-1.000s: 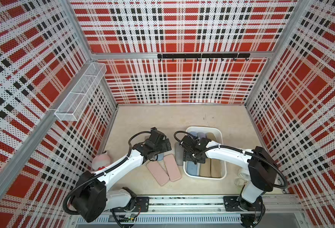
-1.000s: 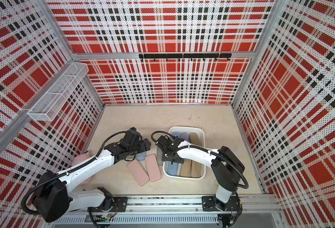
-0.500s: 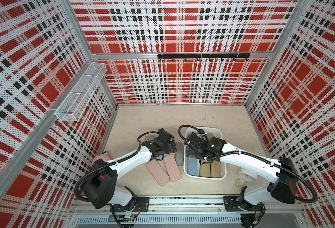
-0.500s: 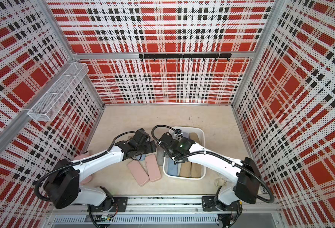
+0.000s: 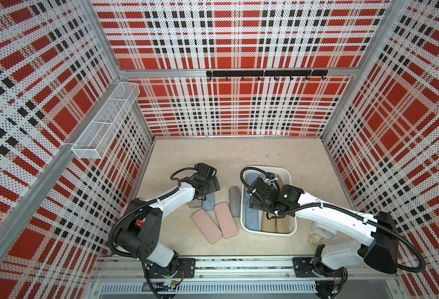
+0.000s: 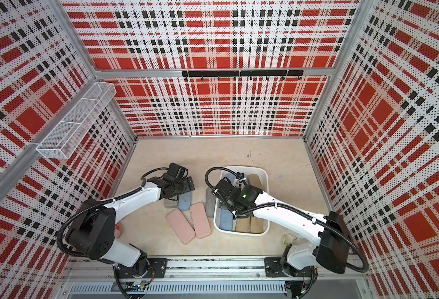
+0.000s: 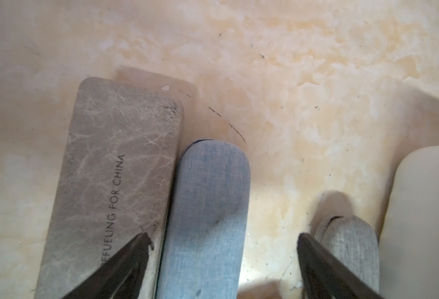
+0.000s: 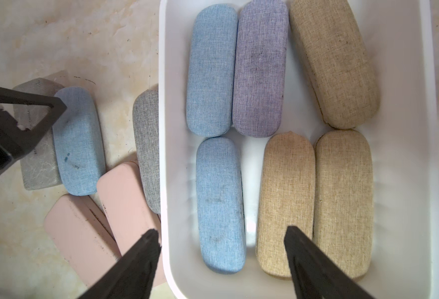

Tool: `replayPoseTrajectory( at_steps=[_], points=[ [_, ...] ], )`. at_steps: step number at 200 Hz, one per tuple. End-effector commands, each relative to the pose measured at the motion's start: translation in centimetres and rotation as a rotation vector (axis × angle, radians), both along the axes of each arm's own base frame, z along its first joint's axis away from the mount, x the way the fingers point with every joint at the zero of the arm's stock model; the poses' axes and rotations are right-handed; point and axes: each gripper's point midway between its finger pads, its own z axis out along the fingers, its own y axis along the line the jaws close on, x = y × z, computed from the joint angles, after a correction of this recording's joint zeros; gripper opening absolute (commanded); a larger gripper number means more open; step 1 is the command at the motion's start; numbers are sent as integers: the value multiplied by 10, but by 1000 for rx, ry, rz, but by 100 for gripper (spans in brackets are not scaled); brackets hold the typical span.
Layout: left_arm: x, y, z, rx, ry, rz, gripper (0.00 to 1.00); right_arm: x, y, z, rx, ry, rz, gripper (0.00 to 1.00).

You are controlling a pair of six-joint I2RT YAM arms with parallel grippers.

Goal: Put the glasses cases into the storage boxes
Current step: Pick up the glasses case at the center of the board.

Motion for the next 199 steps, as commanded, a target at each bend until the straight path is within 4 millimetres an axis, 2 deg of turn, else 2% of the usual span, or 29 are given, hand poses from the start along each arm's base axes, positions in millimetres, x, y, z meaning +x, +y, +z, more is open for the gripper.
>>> replayPoseTrajectory(
  at_steps=[1, 60, 99, 153, 199],
  points=[
    [-4, -1, -10, 30, 24, -39, 92, 1, -3, 8, 25, -31, -23, 80],
    [-4, -10, -26, 85, 58, -58, 90, 0, -4, 8, 32, -32, -27, 79],
    [-5, -25, -35, 128, 89, -91, 88, -2, -8, 11, 47, -39, -35, 79],
    [-4, -23, -49, 165, 119, -86, 85, -4, -13, 10, 41, -37, -46, 79],
    [-11, -16, -66, 227, 171, -109, 83, -5, -13, 8, 46, -37, -48, 79]
  ],
)
